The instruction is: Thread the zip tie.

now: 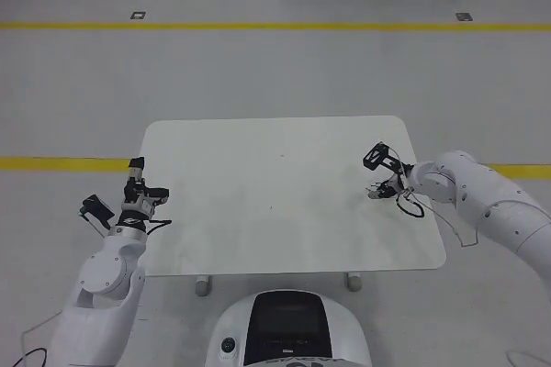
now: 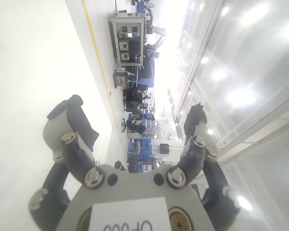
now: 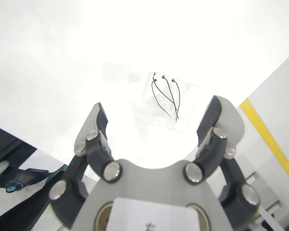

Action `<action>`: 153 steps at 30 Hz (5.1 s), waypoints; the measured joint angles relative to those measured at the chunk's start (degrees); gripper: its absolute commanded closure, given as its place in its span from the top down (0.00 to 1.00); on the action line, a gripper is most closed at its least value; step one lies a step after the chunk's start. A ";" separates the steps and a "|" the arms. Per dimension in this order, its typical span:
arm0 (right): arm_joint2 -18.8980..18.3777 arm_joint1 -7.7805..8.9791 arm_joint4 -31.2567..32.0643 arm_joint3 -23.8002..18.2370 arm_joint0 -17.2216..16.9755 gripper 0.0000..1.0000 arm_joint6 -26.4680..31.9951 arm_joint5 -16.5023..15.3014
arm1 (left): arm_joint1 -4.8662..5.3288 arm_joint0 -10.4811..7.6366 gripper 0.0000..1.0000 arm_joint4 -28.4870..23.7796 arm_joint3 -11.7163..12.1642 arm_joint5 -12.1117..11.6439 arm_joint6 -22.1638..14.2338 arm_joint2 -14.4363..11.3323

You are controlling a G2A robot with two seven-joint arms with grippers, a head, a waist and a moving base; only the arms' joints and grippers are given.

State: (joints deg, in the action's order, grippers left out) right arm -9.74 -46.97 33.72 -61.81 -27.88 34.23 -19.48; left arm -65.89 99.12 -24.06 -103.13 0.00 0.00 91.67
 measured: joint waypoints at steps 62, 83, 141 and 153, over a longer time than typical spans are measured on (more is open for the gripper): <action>0.00 -5.87 3.57 9.01 -4.04 0.05 -0.03 0.00 | 0.00 0.00 1.00 0.00 0.00 0.00 0.00 0.00; 0.00 -7.41 5.93 11.93 -4.06 0.22 -3.67 0.00 | 0.00 0.00 1.00 0.00 0.00 0.00 0.00 0.00; 0.00 -8.81 4.18 13.46 -4.41 0.26 -2.20 0.00 | 0.00 0.00 1.00 0.00 0.00 0.00 0.00 0.00; 0.00 -7.85 3.67 12.47 -4.51 0.22 -3.16 0.00 | 0.00 0.00 1.00 0.00 0.00 0.00 0.00 0.00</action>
State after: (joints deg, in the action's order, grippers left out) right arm -9.74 -54.83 37.40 -49.34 -32.39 31.07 -19.48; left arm -65.89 99.12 -24.06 -103.13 0.00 0.00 91.67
